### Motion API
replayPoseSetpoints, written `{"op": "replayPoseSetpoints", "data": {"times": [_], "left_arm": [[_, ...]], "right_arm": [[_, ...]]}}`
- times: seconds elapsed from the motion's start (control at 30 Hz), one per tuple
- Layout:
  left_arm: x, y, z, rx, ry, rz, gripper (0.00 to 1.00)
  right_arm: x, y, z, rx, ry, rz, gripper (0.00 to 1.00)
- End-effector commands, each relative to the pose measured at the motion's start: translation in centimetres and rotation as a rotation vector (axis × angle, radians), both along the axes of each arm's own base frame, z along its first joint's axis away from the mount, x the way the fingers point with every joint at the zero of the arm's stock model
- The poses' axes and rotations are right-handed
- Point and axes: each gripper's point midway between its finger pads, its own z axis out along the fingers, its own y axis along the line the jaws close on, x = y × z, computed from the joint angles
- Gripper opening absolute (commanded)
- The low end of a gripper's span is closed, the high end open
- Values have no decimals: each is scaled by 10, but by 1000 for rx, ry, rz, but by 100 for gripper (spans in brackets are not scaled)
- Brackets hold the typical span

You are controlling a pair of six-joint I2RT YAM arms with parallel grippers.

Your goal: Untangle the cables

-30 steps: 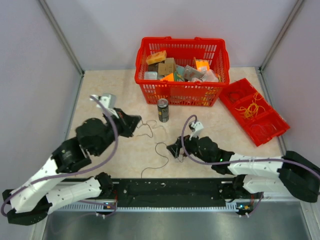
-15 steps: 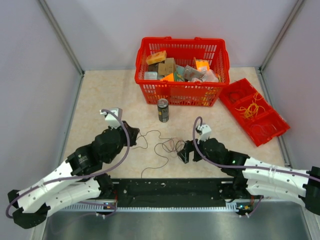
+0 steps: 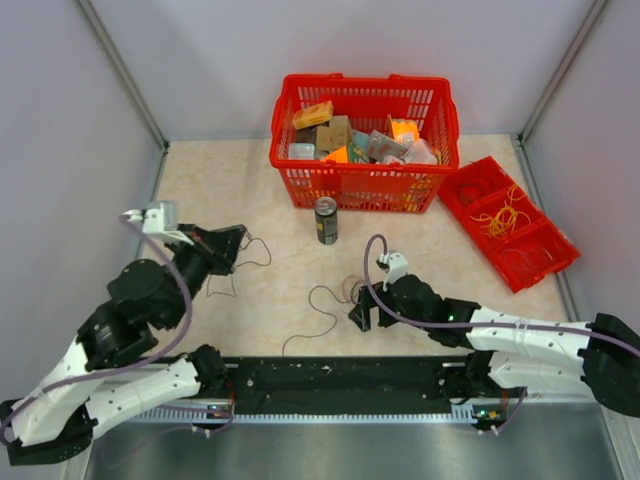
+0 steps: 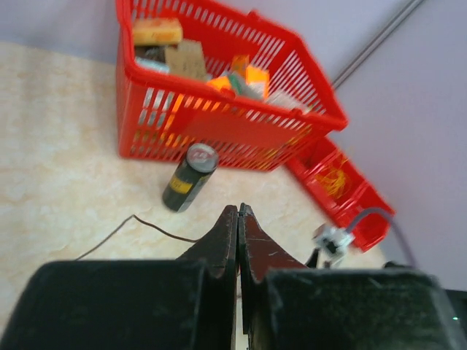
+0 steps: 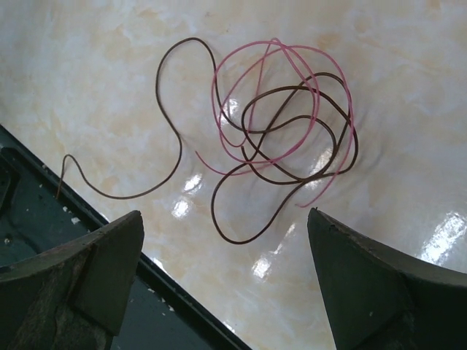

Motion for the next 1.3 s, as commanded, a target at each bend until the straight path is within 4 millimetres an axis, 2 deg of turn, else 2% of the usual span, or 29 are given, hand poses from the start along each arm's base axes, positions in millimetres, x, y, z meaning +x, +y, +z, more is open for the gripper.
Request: {"op": "replayPoseSetpoints", "data": {"times": [0.0,0.07,0.2,0.3,0.43,0.57,0.7,0.77,0.9,1.0,1.13,1.27], "left_arm": [[25,-24,-74,181,126,43,0],[31,-30,-99,196,167,60,0],[42,-37,-132,173,225,73,0],[46,-23,-160,163,295,151,0],[39,-4,-205,137,380,241,0],[32,25,-243,136,445,374,0],[32,39,-258,165,450,445,0],[33,41,-261,177,456,456,0],[43,36,-261,212,443,448,0],[55,32,-265,264,456,435,1],[71,39,-267,286,493,481,1],[93,36,-266,266,522,448,0]], "right_arm": [[10,31,49,155,-57,25,92],[9,32,53,157,-60,27,92],[10,28,62,162,-79,21,91],[11,30,66,175,-89,22,92],[9,52,77,226,-86,84,91],[11,88,95,274,-96,153,91],[12,121,100,279,-97,200,91],[9,134,94,288,-67,231,90],[8,142,87,299,-36,239,90],[6,137,85,294,-34,234,89],[5,117,81,254,-47,200,89],[6,98,79,238,-68,153,89]]}}
